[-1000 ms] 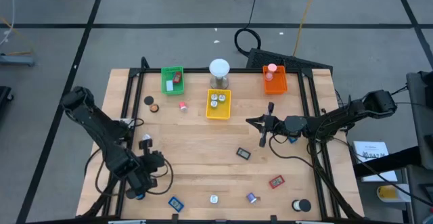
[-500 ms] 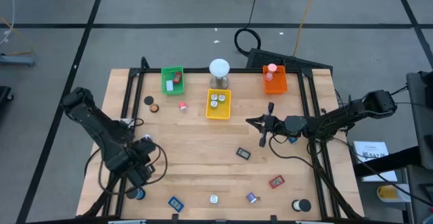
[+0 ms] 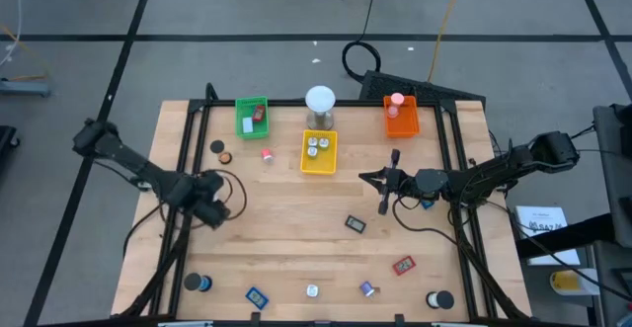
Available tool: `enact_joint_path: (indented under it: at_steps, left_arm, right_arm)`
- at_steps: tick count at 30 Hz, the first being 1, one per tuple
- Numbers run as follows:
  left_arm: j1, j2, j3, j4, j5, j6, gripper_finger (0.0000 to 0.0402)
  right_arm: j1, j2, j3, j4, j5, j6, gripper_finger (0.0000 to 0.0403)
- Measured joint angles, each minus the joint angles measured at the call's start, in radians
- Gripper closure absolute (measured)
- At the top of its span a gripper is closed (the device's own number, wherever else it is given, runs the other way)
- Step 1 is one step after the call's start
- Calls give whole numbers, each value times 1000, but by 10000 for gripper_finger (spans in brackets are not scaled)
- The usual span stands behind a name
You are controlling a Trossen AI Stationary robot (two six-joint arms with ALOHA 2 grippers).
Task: Pick & Place Office items
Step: Put the top left purple charger adapter into the yellow bin
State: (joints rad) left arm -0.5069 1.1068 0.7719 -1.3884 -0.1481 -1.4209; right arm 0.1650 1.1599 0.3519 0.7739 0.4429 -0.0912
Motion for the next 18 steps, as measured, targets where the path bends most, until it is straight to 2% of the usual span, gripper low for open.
enact_joint_path:
  at_steps: [6,18]
  left_arm:
    - [92,16,4,18,25,40,144]
    - [277,184,4,74,37,197,144]
  right_arm:
    - [0,0,0,4,0,0,399]
    - [0,0,0,7,0,0,399]
